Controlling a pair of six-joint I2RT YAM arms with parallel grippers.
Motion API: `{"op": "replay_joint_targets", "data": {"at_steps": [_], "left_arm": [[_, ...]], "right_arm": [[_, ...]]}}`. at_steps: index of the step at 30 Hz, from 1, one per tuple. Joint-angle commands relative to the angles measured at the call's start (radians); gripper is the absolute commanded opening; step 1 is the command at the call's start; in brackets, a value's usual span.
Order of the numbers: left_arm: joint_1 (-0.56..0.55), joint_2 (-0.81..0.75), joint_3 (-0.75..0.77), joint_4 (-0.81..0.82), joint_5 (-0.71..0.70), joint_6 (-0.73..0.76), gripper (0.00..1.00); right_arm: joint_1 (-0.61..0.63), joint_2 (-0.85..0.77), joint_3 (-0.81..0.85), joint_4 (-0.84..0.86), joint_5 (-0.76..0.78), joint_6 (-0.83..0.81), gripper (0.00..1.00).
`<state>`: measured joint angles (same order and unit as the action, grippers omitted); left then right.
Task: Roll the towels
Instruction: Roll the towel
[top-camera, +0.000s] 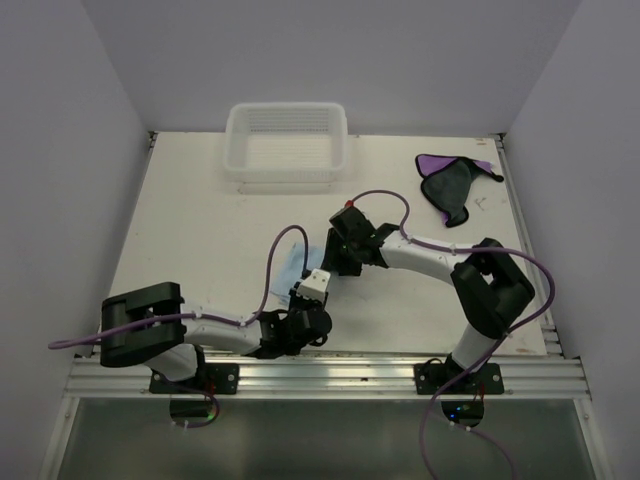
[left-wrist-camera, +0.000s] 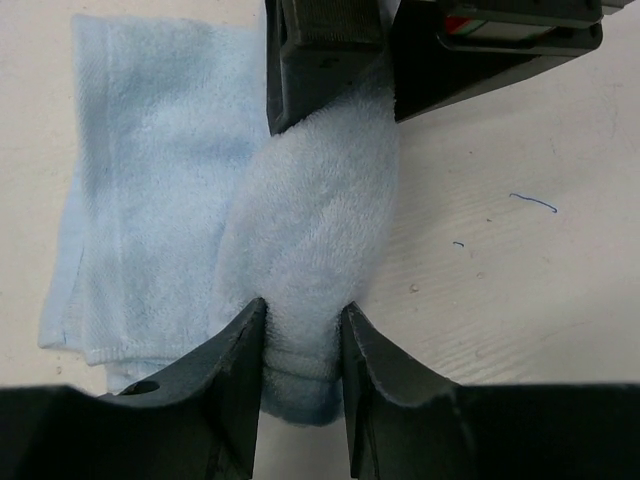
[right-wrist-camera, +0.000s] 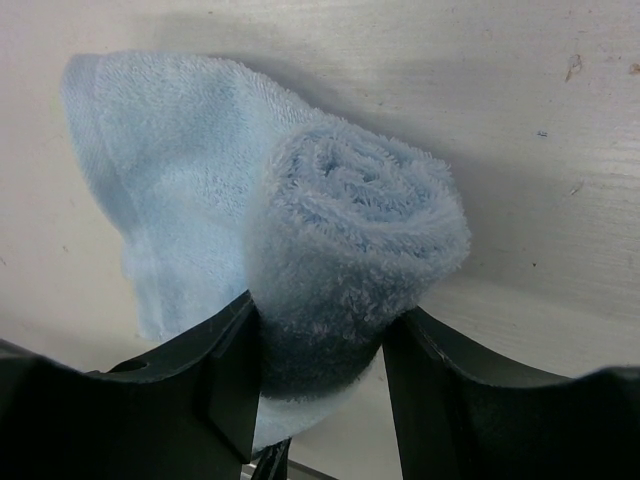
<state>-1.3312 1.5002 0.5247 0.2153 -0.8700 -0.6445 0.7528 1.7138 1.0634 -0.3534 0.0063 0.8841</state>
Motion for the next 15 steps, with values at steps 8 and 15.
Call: {"op": "replay_joint_targets", "data": {"at_steps": [8,15], "left_arm": [[0.053,-0.066,-0.078,0.068,0.083,-0.02,0.0],[0.087,-0.15,-0.129,0.114,0.156,-0.026,0.0]], "right_arm": [[-0.033,0.023,0.043,-0.039,-0.002,-0.048,0.55],[-0.063,0.04,0.061,-0.058,0.009,-0.07,0.61]]}}
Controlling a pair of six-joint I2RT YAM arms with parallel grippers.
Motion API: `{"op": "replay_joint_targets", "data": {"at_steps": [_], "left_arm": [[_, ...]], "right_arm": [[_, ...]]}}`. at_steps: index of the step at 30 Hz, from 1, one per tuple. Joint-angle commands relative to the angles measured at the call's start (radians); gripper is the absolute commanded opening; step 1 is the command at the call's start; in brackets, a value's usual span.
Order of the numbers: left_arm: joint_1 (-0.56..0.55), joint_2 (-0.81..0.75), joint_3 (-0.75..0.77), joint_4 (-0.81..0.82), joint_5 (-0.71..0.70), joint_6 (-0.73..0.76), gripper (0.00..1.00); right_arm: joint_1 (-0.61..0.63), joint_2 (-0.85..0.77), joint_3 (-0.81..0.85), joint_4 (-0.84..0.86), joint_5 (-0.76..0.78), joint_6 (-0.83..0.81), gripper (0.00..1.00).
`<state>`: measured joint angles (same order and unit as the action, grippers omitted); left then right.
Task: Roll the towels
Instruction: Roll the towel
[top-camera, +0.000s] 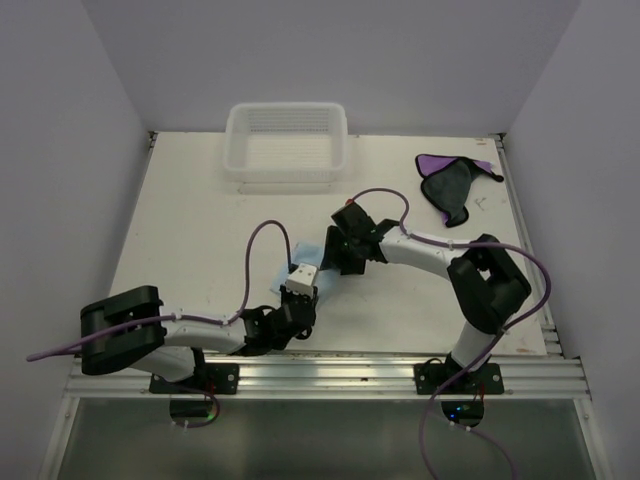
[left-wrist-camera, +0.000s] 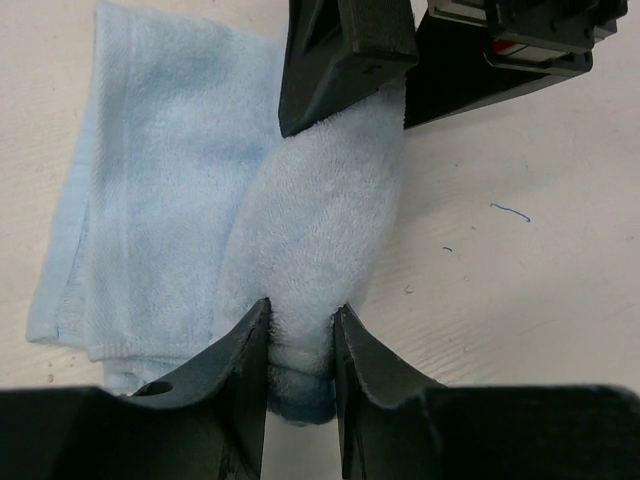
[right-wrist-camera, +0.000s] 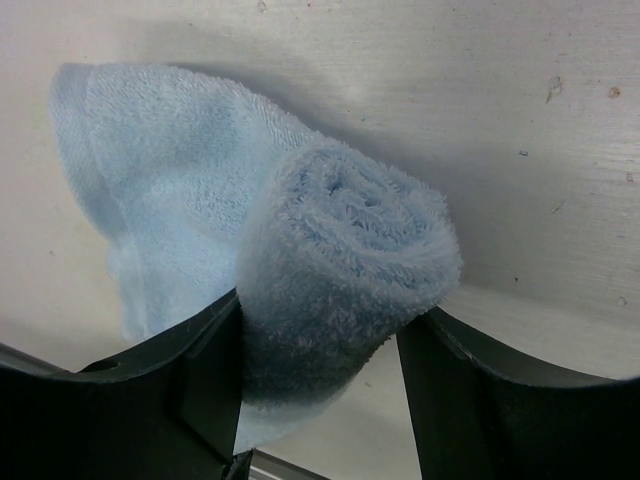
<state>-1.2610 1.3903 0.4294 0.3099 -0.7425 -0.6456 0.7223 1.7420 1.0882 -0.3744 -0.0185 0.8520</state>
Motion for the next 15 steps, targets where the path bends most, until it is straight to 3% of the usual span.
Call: {"op": "replay_joint_targets", "data": {"at_steps": [1,15], "left_arm": [[0.026,-0.062,-0.04,0.027,0.038,-0.028,0.0],[0.117,-0.145,-0.146,0.123,0.219,-0.167,0.0]], "right_arm": [[-0.037,0.013,0.036,-0.037,0.034,-0.037,0.61],[-0.115,0.001,0.036,-0.061,0.054,-0.073,0.66]]}}
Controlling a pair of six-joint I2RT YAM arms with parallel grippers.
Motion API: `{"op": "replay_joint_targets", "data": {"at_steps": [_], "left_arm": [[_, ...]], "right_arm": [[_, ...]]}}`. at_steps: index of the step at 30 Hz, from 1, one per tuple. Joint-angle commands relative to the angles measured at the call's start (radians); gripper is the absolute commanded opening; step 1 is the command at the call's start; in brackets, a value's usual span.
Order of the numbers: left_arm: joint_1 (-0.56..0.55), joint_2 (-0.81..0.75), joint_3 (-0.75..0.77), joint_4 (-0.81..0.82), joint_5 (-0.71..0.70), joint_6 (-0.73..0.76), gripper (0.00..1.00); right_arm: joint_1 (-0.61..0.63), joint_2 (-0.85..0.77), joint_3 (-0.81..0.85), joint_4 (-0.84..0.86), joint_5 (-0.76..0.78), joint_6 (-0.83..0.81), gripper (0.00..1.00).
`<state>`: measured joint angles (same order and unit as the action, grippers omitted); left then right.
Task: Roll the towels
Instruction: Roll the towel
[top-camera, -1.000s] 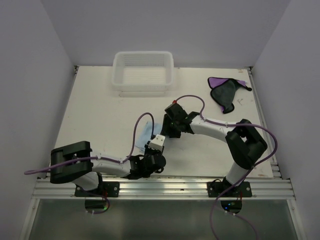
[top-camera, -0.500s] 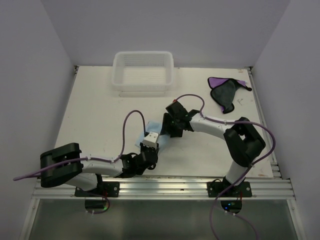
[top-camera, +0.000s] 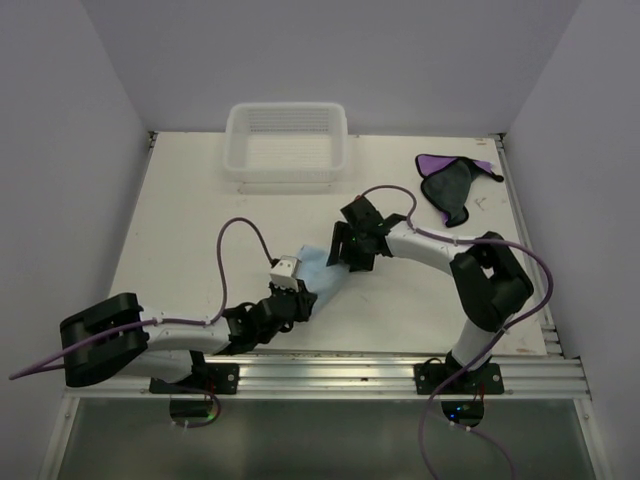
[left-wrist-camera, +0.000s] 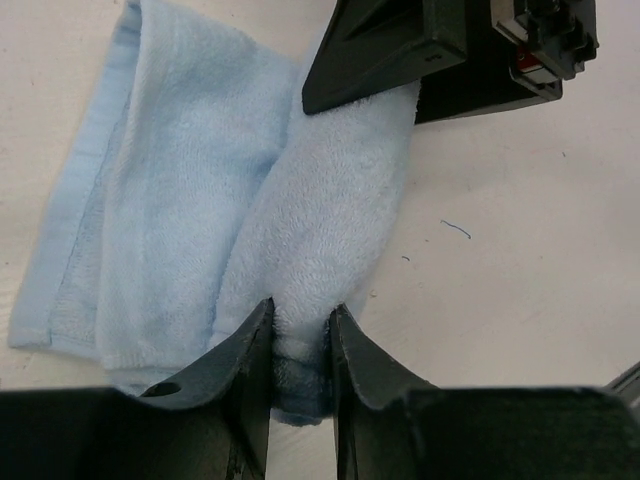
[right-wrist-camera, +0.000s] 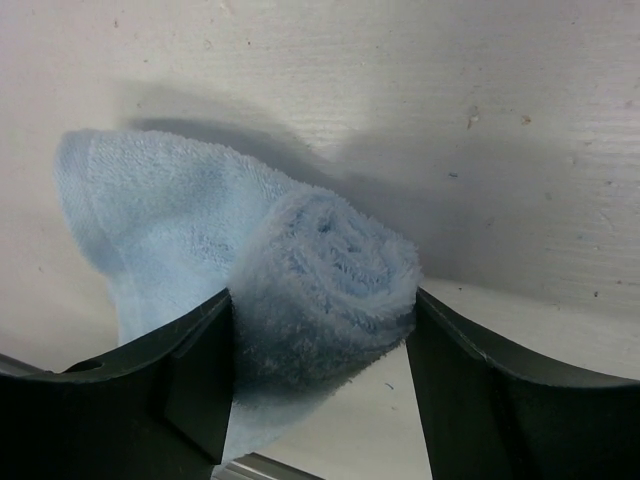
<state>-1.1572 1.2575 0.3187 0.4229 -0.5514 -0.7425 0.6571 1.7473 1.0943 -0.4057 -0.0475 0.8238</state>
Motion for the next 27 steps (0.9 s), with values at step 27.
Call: {"op": "replay_joint_targets", "data": {"at_steps": [27], "left_arm": [[0.234,-0.063,-0.161,0.115,0.338,-0.386,0.0]], "right_arm": [[-0.07,-0.416,-0.299,0.274,0.02,-0.04,0.83]]}}
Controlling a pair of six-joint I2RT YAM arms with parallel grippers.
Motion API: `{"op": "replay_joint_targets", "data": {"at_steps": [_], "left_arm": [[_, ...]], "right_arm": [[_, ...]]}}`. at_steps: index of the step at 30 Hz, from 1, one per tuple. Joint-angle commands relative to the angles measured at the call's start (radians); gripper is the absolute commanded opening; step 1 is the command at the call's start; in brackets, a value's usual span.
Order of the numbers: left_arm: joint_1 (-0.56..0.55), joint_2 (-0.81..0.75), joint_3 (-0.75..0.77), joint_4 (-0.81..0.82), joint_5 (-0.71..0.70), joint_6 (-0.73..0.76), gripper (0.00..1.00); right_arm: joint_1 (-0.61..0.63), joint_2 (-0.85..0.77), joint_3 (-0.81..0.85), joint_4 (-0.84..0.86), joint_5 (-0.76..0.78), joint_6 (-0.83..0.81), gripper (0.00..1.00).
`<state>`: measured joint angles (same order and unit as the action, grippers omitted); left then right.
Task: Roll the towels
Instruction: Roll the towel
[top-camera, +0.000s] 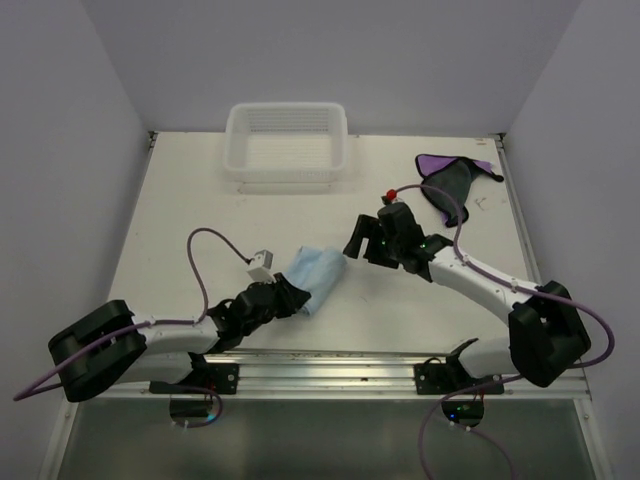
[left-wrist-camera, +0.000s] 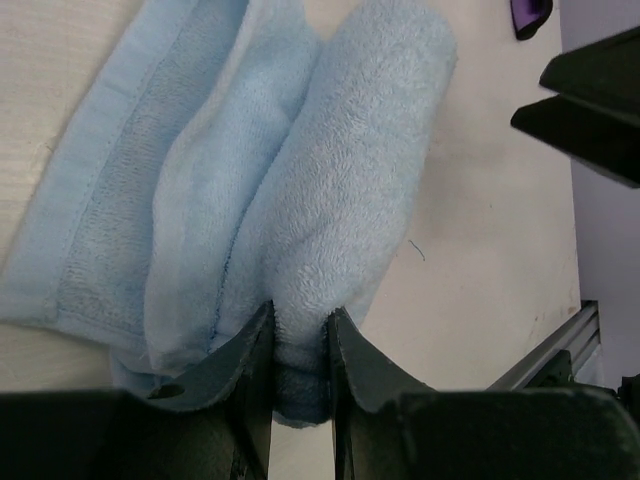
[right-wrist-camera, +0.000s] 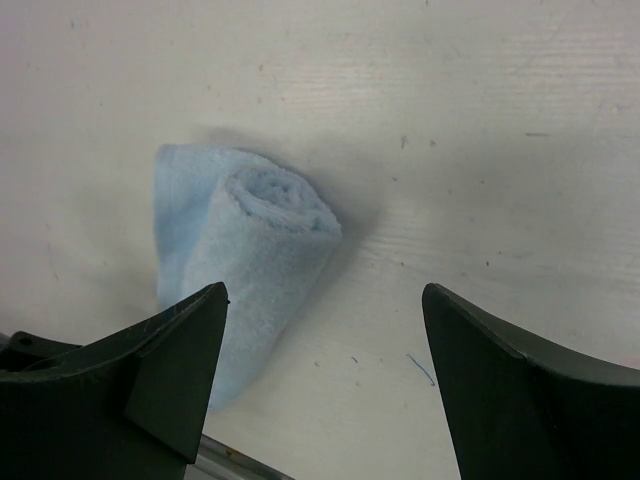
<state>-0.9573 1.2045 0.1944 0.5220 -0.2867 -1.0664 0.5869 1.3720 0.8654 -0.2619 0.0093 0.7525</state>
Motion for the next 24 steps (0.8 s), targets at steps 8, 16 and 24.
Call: {"op": "replay_joint_targets", "data": {"at_steps": [8,16,24], "left_arm": [[0.094,-0.04,-0.067,0.059,0.162,-0.128,0.0],[0.106,-0.028,-0.098,0.116,0.207,-0.196,0.0],[0.107,-0.017,-0.124,0.174,0.23,-0.248,0.0]], "right_arm": [[0.05,-0.083,-0.138,0.225,-0.037,0.053,0.91],[0.106,-0.036,-0.192,0.371,-0.072,0.142,0.94],[0.136,0.036,-0.17,0.428,-0.085,0.172,0.96]]}}
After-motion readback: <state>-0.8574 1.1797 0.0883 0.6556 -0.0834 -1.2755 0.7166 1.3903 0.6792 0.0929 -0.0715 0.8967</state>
